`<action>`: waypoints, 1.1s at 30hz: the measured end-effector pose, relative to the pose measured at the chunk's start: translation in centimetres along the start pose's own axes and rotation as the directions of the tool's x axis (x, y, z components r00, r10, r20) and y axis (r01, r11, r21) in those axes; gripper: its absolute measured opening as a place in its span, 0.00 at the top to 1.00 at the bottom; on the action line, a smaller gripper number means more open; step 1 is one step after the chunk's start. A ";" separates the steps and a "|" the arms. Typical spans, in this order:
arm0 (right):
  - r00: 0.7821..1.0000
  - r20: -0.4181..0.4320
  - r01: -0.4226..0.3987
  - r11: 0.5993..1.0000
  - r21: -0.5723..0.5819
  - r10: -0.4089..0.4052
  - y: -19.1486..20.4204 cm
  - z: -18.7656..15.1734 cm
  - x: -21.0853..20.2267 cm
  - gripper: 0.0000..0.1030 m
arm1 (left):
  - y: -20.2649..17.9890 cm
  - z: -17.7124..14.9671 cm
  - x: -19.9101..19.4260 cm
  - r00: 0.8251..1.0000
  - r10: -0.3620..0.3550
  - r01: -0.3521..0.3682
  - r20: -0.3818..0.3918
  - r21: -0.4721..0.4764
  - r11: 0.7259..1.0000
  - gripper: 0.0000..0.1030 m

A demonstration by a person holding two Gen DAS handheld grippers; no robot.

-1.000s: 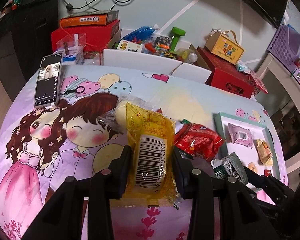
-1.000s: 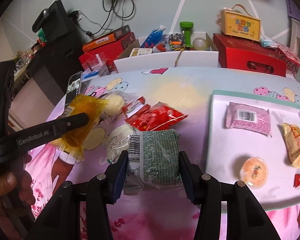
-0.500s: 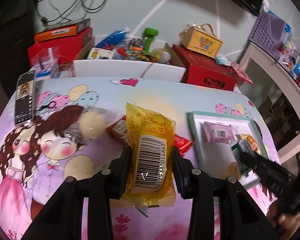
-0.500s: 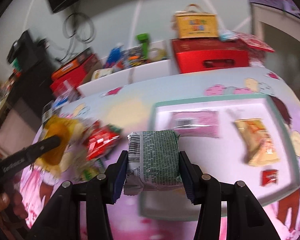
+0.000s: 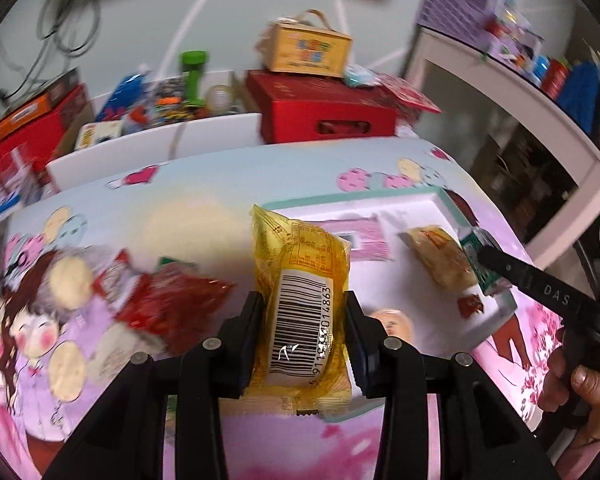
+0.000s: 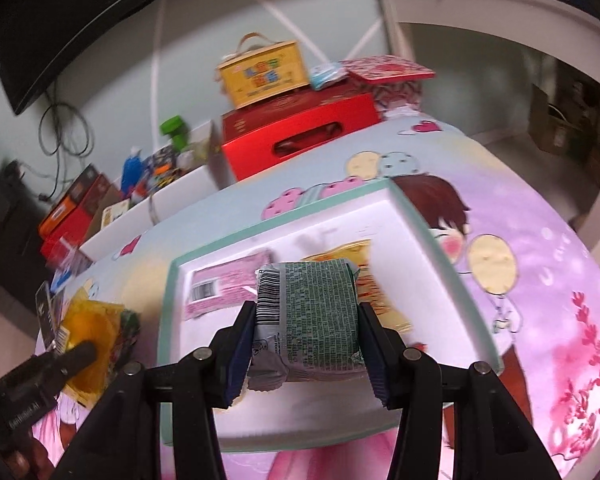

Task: Organize snacks
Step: 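Carry the yellow bag and green packet into the white tray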

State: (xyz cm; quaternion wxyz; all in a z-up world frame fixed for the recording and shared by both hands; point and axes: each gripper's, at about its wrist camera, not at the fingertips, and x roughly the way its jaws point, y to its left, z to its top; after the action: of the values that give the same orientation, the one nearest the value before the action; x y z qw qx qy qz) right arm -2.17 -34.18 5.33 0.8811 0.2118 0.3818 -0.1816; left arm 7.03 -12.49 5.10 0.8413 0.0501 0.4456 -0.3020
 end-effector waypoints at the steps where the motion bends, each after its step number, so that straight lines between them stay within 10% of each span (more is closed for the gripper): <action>1: 1.000 0.000 0.001 1.000 0.005 -0.001 -0.3 0.0 -0.1 0.49 | -0.8 0.2 0.4 1.000 -0.010 0.010 -0.005 0.017 1.000 0.61; 33: 0.995 -0.102 -0.017 1.000 -0.020 0.015 0.5 -1.3 2.6 0.49 | -4.6 -1.2 7.4 0.988 -0.030 0.041 -0.152 0.070 0.997 0.60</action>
State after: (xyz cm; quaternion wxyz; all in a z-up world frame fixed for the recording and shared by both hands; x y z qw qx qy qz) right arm -1.01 -33.56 2.70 0.8642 0.2145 0.4263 -0.1597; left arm 6.74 -19.23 -0.50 0.7973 0.0954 0.4976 -0.3281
